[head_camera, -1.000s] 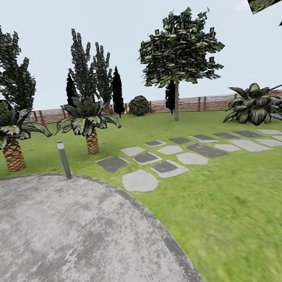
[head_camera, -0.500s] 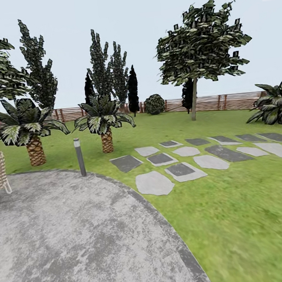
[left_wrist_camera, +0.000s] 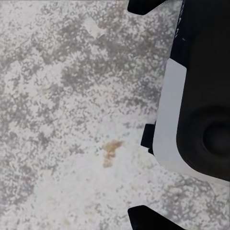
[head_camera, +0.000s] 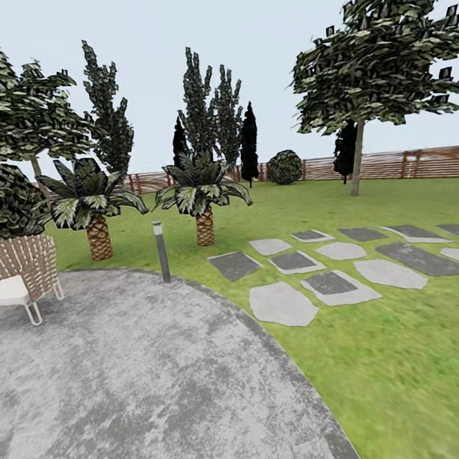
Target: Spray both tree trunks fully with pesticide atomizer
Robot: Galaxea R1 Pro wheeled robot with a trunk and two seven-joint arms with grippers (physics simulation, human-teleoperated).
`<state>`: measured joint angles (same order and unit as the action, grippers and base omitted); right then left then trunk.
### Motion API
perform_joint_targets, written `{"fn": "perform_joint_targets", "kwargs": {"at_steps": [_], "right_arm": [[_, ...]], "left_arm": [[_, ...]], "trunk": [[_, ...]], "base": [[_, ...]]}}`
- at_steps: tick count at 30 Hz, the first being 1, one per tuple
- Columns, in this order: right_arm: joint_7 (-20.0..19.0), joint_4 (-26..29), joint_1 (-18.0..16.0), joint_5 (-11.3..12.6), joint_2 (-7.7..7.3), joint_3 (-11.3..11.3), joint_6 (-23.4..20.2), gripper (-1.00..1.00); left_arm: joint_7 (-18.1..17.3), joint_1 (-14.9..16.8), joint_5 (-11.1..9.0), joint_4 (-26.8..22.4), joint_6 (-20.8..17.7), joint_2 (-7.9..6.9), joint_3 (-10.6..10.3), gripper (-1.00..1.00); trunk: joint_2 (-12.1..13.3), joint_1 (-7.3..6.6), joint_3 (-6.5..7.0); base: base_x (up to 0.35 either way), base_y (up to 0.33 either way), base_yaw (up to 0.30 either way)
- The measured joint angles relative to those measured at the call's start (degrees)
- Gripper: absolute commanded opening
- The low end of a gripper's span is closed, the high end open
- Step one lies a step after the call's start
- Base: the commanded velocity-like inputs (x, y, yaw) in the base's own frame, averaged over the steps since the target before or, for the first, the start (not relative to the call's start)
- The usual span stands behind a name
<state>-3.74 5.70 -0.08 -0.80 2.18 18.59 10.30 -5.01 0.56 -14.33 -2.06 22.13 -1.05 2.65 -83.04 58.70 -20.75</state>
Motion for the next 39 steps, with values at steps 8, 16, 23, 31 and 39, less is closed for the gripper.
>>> {"fn": "perform_joint_targets", "kwargs": {"at_steps": [8, 16, 23, 31, 39], "right_arm": [[0.0, -0.06, -0.03, 0.0, 0.02, 0.0, -0.01, 1.0], [0.0, -0.16, -0.02, -0.06, 0.08, -0.07, 0.0, 1.0], [-0.01, -0.17, -0.01, -0.07, 0.09, -0.09, 0.0, 1.0], [-0.01, -0.17, -0.02, -0.08, 0.09, -0.09, 0.0, 1.0], [0.0, -0.16, -0.01, -0.06, 0.09, -0.09, 0.0, 1.0]], "left_arm": [[0.0, 0.0, 0.0, 0.02, 0.0, 0.0, 0.0, 1.0], [0.0, 0.0, 0.0, 0.04, 0.0, 0.0, 0.0, 1.0], [0.0, 0.0, 0.0, 0.04, -0.01, 0.0, 0.0, 1.0], [0.0, 0.0, 0.0, 0.04, -0.08, 0.0, 0.0, 1.0], [0.0, 0.0, 0.0, 0.04, -0.09, 0.0, 0.0, 1.0]], "trunk": [[0.0, 0.0, 0.0], [0.0, 0.0, 0.0], [0.0, 0.0, 0.0], [0.0, 0.0, 0.0], [0.0, 0.0, 0.0]], "base": [[0.257, 0.0, 0.293], [0.251, 0.0, 0.293], [0.241, 0.0, 0.293], [0.238, 0.0, 0.293], [0.237, 0.0, 0.293]]}}
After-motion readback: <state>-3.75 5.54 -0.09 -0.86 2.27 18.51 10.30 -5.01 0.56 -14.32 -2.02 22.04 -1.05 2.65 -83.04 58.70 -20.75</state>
